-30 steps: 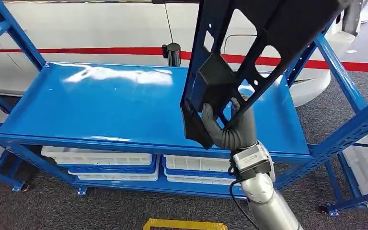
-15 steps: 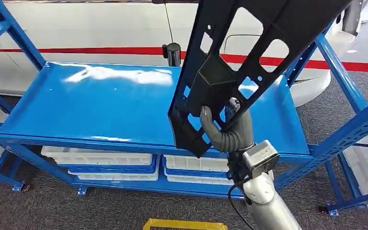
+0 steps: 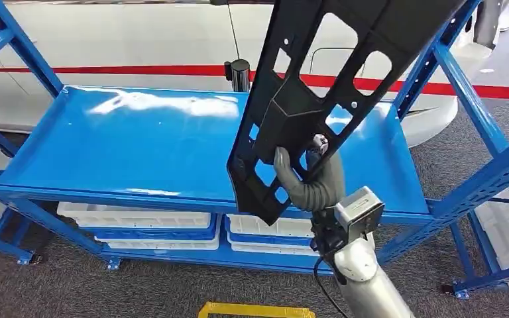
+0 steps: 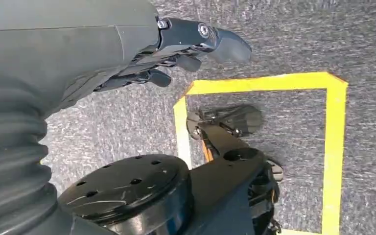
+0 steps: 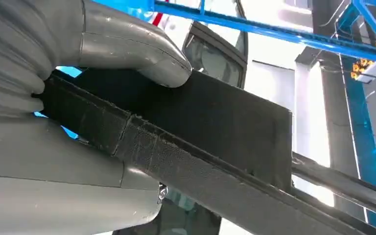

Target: Take the parts from the cabinet and place them on the table.

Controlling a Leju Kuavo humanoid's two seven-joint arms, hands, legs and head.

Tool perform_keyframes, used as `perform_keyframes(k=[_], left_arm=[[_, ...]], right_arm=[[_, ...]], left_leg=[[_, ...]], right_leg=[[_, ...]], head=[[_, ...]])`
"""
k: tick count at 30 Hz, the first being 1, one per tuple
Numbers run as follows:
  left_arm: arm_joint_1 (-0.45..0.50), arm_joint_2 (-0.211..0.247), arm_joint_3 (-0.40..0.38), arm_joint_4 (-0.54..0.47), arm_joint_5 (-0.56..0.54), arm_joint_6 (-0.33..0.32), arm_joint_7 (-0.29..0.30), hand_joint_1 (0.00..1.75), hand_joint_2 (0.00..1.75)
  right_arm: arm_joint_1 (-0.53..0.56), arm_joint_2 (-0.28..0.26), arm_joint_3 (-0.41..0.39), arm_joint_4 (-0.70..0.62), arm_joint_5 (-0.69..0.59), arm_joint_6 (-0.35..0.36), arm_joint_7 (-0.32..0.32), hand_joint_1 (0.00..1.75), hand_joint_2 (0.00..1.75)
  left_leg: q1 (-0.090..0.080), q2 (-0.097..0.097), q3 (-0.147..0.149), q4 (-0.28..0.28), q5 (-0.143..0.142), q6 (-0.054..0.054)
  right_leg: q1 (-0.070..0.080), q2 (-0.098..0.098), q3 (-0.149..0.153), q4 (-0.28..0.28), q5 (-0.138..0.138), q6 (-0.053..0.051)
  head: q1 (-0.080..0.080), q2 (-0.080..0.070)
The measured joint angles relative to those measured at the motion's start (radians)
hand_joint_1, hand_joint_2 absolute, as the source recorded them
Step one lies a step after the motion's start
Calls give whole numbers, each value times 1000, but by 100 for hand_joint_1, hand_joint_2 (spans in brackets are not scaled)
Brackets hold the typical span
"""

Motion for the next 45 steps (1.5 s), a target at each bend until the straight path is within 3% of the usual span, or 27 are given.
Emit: perform_keyframes(k=[4,7,8,9,12,13,14,16,18,19,20,22,23,24,26,27,28,29,30,33,35,38,39,40,43,44,45], left_arm=[[1,0,3,0,-1,0,-2,0,175],[0,0,8,0,-2,2,-3,0,175],[-1,-3,8,0,-2,2,-4,0,175],[-1,-4,9,0,-2,2,-8,0,175],[0,-5,18,-1,-2,3,-15,0,175],[0,-5,19,-1,-2,3,-18,0,175],[0,-5,22,-1,-2,3,-20,0,175],[0,-8,25,-1,-1,3,-22,0,175],[0,-6,26,-2,-1,3,-22,0,175],[0,-5,27,-2,0,3,-23,0,175],[1,-5,27,-3,2,1,-25,0,175],[2,-6,30,-4,6,-2,-29,0,175],[2,-8,34,-4,8,-3,-29,0,175],[1,-8,35,-5,8,-3,-30,0,175],[0,-9,41,-5,7,-3,-31,0,175],[0,-10,42,-5,7,-3,-31,0,175],[2,-9,43,-5,6,-3,-31,0,175],[3,-9,43,-5,5,-3,-30,0,175],[3,-9,45,-5,3,-3,-29,0,175],[2,-10,50,-5,-3,-2,-29,0,175],[1,-10,51,-5,-5,-2,-30,0,175],[2,-10,51,-5,-9,-4,-33,0,175],[2,-10,52,-5,-12,-7,-34,0,175],[2,-10,52,-6,-12,-7,-35,0,175],[-1,-10,52,-6,-14,-9,-36,0,175],[-1,-10,52,-6,-14,-9,-34,0,175],[0,-10,52,-6,-15,-9,-31,0,175]], right_arm=[[0,0,1,2,3,0,1,175,175],[-1,1,3,2,5,0,2,175,175],[0,0,3,2,8,2,3,175,175],[-1,0,5,2,8,2,3,175,175],[0,-5,7,3,12,2,5,175,175],[2,-7,8,4,16,2,5,175,175],[2,-10,9,6,20,2,5,175,175],[2,-14,11,6,26,2,5,175,175],[1,-15,13,7,27,2,5,175,175],[0,-15,15,8,27,2,5,175,175],[1,-16,16,8,21,3,2,175,175],[2,-17,15,8,10,13,-1,175,175],[1,-17,15,8,5,15,-2,175,175],[1,-16,15,8,5,18,-3,175,175],[1,-16,15,8,5,19,-4,175,175],[1,-16,15,8,6,18,-5,175,175],[2,-16,15,8,8,18,-7,175,175],[3,-16,15,8,10,17,-8,175,175],[4,-16,15,8,13,15,-9,175,175],[6,-15,15,8,21,11,-12,175,175],[6,-15,15,8,23,11,-13,175,175],[7,-15,15,8,26,10,-18,175,175],[7,-15,15,8,26,11,-20,175,175],[6,-16,15,8,26,11,-21,175,175],[9,-16,15,8,26,11,-22,175,175],[12,-16,15,8,26,11,-21,175,175],[14,-16,15,8,26,11,-22,175,175]], left_leg=[[-5,0,-1,4,-2,8],[-10,0,0,-1,4,20],[10,2,13,-21,19,26],[8,3,17,-28,22,28],[16,5,15,-28,23,30],[18,5,15,-27,23,29],[22,5,15,-27,22,26],[33,2,19,-25,18,13],[33,0,22,-20,9,-9],[30,-2,17,-16,5,-20],[27,-3,17,-17,7,-23],[33,-3,21,-24,9,-31],[38,-2,21,-22,3,-39],[39,3,14,4,-17,-37],[33,2,-57,155,-100,-30],[32,2,-100,241,-137,-28],[31,2,-133,307,-157,-26],[31,2,-149,330,-152,-23],[29,2,-141,304,-124,-18],[28,2,-26,61,7,-1],[22,0,-21,30,2,-9],[12,-2,-27,25,16,9],[16,1,-27,22,22,16],[15,1,-31,22,25,21],[11,3,-48,23,36,28],[10,3,-53,23,40,28],[10,3,-57,23,43,27]], right_leg=[[-5,0,0,0,0,3],[-8,0,4,-6,6,15],[2,0,-4,-2,1,17],[1,-2,-12,22,-16,18],[-9,-2,-115,243,-106,15],[-14,-3,-144,302,-121,22],[-20,-4,-146,304,-115,34],[-31,-7,-80,180,-62,65],[-46,-20,16,-8,-12,96],[-33,-3,26,-9,-16,79],[-34,-1,22,-6,-15,61],[-28,-1,16,5,-21,46],[-31,-1,18,2,-19,32],[-36,-1,20,1,-19,25],[-29,-3,21,1,-21,8],[-23,-4,21,2,-22,6],[-18,-4,21,2,-22,0],[-14,-3,21,2,-22,0],[-11,-2,23,2,-22,0],[-10,0,29,5,-23,2],[2,1,18,11,-23,11],[-4,1,16,8,-14,30],[-10,-2,2,22,-28,31],[-9,-4,-14,59,-57,26],[-9,-5,-114,298,-161,18],[-9,-5,-127,336,-171,24],[-9,-5,-112,317,-163,30]], head=[[0,0],[0,0],[-1,0],[3,0],[4,0],[5,0],[4,0],[4,0],[8,0],[10,0],[3,0],[4,0],[3,0],[2,0],[2,0],[3,0],[2,0],[3,0],[3,0],[3,0],[6,0],[4,0],[4,0],[7,0],[8,0],[7,0],[8,0]])
